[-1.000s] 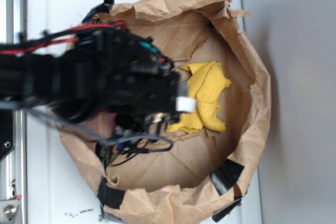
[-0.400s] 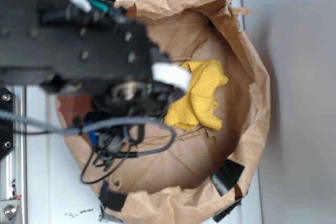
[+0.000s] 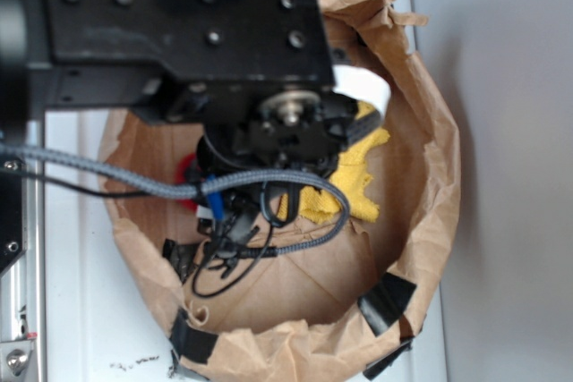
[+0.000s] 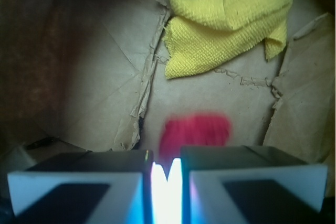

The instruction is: Grab the red paper.

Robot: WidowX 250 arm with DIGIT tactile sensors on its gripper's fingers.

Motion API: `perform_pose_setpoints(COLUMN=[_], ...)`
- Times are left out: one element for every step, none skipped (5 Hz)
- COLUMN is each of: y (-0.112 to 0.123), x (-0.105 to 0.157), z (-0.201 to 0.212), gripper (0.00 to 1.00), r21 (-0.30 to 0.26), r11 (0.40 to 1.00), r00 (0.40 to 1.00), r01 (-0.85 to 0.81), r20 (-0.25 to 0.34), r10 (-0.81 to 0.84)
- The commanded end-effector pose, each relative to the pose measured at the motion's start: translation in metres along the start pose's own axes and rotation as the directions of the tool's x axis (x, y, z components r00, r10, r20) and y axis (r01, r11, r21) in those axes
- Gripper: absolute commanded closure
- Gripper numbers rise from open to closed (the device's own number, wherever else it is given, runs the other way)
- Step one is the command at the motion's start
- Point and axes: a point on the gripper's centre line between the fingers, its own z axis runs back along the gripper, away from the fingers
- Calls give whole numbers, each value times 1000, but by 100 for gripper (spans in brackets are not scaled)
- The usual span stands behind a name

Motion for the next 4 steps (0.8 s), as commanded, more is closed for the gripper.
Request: perform_pose_setpoints(y=[7, 4, 4, 3], x=[4, 0, -7, -9], z=[-14, -26, -32, -38], gripper=[0, 0, 0, 0], r21=[31, 84, 96, 89], r11=[998, 995, 993, 994], r00=[995, 995, 993, 993], r01=[-49, -59, -65, -69], r20=[91, 91, 102, 99], r10=[46, 52, 56, 60])
